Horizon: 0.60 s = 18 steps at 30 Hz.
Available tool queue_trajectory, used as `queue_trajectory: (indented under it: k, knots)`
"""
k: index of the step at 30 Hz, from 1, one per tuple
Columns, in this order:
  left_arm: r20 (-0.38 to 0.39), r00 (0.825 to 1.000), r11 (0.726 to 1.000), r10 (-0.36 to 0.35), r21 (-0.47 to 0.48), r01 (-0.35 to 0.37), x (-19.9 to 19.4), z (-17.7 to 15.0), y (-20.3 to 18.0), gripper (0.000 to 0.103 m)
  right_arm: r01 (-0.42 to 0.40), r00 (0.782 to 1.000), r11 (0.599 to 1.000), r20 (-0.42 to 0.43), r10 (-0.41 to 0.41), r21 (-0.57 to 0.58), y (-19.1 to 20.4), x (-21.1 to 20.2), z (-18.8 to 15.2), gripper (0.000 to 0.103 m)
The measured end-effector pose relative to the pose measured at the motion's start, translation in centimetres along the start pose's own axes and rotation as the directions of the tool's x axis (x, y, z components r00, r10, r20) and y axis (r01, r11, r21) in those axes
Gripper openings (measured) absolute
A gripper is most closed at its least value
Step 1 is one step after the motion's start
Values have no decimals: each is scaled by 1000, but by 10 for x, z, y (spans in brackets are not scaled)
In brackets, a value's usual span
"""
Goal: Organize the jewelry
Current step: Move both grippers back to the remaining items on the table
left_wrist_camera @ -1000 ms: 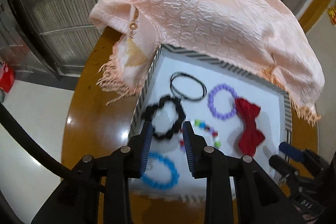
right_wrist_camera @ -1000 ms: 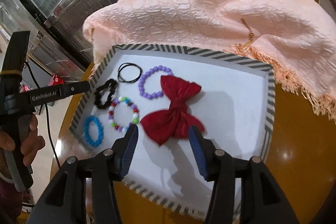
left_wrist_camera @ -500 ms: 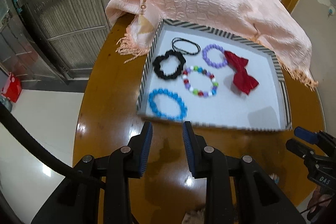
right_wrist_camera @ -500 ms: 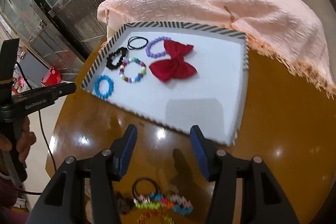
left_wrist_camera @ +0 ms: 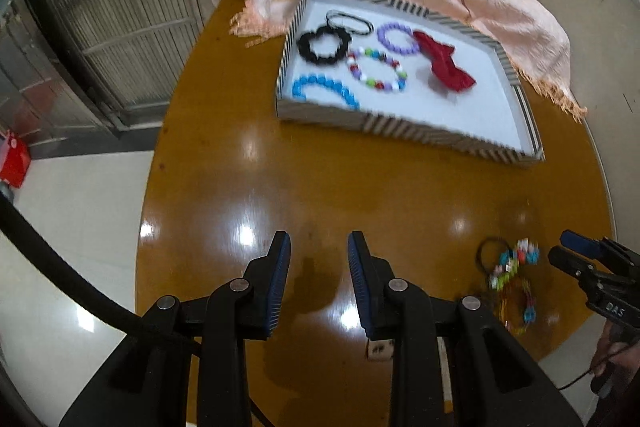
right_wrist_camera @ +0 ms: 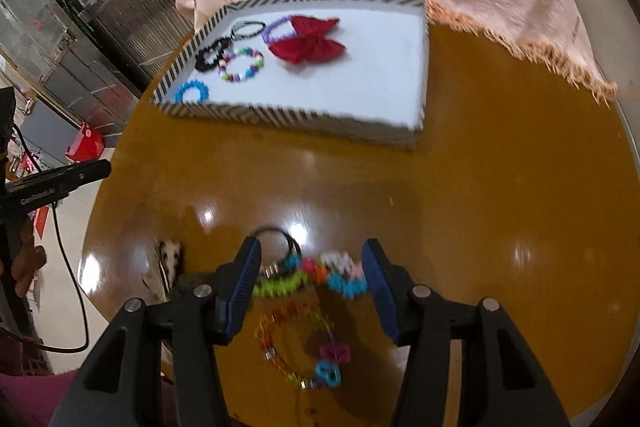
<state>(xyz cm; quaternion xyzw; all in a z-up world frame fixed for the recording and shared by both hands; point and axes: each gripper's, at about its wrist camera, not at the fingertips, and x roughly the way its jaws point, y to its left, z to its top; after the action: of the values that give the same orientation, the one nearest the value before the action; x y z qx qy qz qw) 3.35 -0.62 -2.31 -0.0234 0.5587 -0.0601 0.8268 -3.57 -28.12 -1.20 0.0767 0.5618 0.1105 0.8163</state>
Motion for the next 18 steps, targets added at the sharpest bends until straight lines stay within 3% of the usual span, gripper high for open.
queue_trajectory:
  k: [10, 18]
  knots:
    - [-48, 997, 998, -57, 26, 58, 3, -25, -9, 29, 21, 999, 1000, -50, -20, 12, -4, 4, -38, 55]
    - [-75, 991, 992, -110, 53, 114, 7, -23, -30, 29, 53, 998, 998, -18, -52, 33, -11, 8, -39, 55]
